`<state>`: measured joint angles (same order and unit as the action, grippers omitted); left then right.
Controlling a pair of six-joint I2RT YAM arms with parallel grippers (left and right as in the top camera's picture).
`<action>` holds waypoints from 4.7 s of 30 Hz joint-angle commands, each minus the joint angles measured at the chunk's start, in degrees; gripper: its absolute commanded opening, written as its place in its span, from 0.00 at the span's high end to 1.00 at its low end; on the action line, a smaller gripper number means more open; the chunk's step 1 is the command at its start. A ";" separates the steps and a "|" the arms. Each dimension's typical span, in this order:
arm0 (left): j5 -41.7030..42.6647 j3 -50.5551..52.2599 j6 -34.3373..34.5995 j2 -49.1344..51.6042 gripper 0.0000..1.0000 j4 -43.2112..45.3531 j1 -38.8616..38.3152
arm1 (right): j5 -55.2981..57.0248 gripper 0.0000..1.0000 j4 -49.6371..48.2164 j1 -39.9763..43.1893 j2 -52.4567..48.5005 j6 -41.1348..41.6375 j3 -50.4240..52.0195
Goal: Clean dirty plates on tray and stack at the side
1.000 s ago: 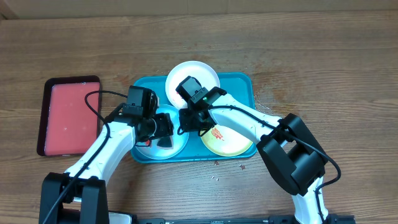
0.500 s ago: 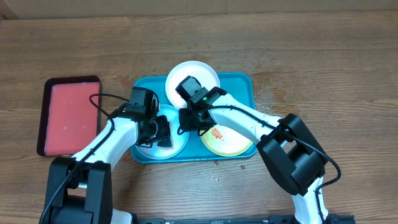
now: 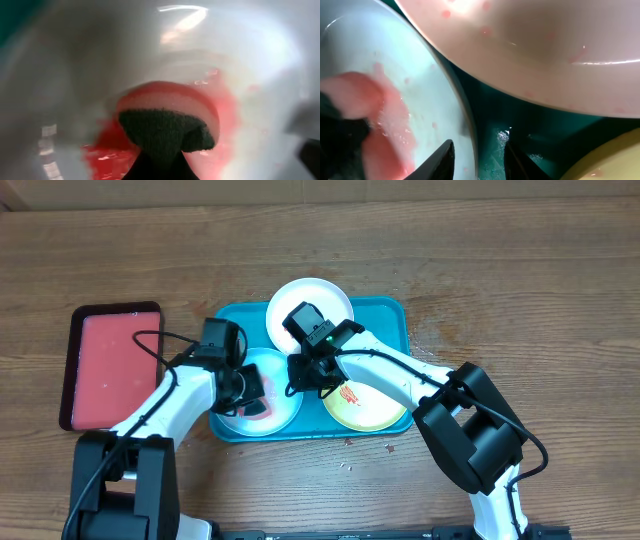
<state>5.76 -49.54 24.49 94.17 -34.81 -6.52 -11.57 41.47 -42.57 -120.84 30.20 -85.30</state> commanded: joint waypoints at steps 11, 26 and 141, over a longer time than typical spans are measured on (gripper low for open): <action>-6.67 -9.88 -0.81 1.29 0.96 -5.62 1.11 | 1.46 0.66 -0.26 -0.17 -0.13 -0.04 0.28; 0.81 -1.40 -0.72 2.51 0.96 -1.99 -0.74 | 1.46 0.66 -0.28 -0.17 -0.13 -0.04 0.28; -7.67 -18.01 0.39 -24.44 0.95 -30.12 33.29 | 67.54 0.96 40.04 -13.09 -0.04 -21.94 -36.68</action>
<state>-1.76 -67.40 24.05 70.08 -64.95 26.52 51.00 81.82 -55.22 -120.84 9.96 -120.46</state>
